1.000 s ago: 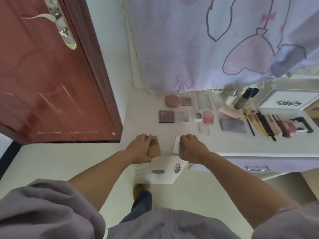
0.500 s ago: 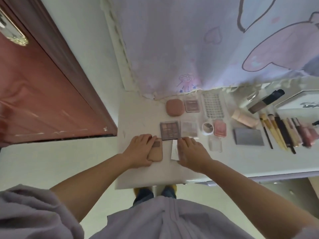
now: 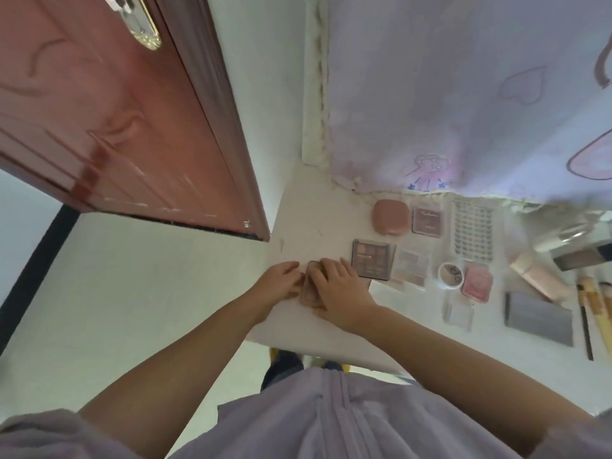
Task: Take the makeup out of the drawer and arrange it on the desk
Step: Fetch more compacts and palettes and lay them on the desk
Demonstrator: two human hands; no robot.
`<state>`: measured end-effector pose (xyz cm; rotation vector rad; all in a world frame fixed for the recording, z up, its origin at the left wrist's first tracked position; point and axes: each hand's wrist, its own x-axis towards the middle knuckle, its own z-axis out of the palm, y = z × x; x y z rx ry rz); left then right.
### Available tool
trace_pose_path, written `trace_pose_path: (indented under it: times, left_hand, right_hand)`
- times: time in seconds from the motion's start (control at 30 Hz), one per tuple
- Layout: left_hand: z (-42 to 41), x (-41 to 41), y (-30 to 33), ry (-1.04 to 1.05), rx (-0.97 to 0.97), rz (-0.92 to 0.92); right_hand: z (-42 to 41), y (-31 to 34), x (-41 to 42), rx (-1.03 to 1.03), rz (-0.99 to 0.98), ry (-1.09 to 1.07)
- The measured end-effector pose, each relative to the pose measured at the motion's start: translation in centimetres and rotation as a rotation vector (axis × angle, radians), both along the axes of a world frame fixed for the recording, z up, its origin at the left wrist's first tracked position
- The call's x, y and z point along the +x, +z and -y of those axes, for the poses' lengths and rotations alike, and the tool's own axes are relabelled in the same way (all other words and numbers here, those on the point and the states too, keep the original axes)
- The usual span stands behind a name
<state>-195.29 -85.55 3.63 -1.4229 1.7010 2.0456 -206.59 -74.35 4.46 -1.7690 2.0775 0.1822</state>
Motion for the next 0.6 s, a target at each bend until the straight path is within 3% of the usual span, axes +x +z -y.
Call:
trace_pose_path:
  times: [0.13,0.27,0.4,0.5,0.6]
  left_hand:
    - [0.0,0.3,1.5,0.126,0.275,-0.095]
    - [-0.3,-0.1,3.8,0.157,0.679,-0.362]
    - [-0.7,-1.9,5.6,0.264,0.771,-0.451]
    - [-0.6,-2.0,5.8,0.296,0.816,-0.449]
    - [-0.5,-1.4,5.6,0.278,0.874,-0.450]
  right_hand:
    - [0.3,1.8,-0.5,-0.128,0.224,-0.112]
    - [1.2,5.3,-1.0,-0.300,0.433,-0.275]
    - [1.3,7.0,-2.6,-0.352,0.580,-0.313]
    - [1.6,8.9,-4.8,-0.224,0.742,-0.354]
    - [2.3,10.2,-8.3,-0.014,1.090,-0.448]
